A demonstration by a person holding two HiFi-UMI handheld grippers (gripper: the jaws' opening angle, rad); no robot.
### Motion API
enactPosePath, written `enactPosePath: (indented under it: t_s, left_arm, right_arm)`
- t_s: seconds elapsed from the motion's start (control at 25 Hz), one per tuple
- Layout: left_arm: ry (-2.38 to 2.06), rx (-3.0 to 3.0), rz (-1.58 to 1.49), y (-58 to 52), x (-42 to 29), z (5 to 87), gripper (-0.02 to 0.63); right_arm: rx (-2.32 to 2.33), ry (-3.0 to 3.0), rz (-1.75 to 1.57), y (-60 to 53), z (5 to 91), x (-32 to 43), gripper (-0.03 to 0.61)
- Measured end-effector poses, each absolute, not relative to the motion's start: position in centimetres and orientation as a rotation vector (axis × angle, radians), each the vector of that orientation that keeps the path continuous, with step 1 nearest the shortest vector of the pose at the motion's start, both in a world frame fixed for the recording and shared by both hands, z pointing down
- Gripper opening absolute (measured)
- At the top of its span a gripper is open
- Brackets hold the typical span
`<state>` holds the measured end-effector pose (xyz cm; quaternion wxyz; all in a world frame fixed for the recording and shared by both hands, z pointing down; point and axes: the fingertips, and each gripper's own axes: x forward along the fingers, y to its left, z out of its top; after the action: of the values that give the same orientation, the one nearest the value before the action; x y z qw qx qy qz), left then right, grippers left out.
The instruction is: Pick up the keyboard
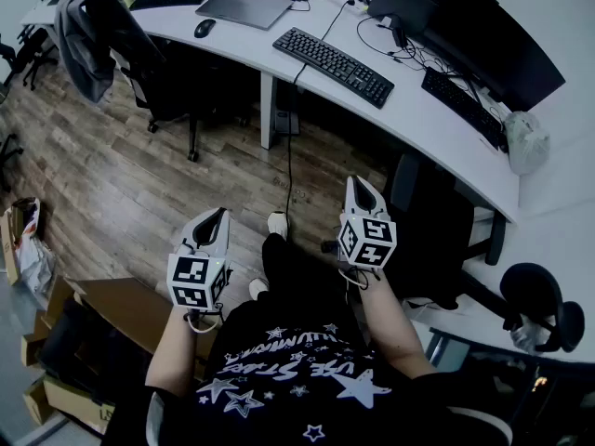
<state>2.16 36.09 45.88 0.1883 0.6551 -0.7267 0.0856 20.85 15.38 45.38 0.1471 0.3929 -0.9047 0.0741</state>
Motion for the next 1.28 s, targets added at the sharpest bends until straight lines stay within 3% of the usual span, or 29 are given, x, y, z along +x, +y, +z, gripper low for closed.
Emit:
enactPosePath:
  t_s: [0.72,1.28]
  left_arm:
    - [-2.032,1.864,0.242,34.1,0.6,45.6,0.021]
    - [-1.913,1.974,0.318,20.0,-4.6,45.2,0.021]
  right_arm:
    - [1.16,-2.705,0.374,12.7,45.3,18.8,0.005]
    - [1.279,-2.677,0.411,-1.3,45.9,15.7,0.005]
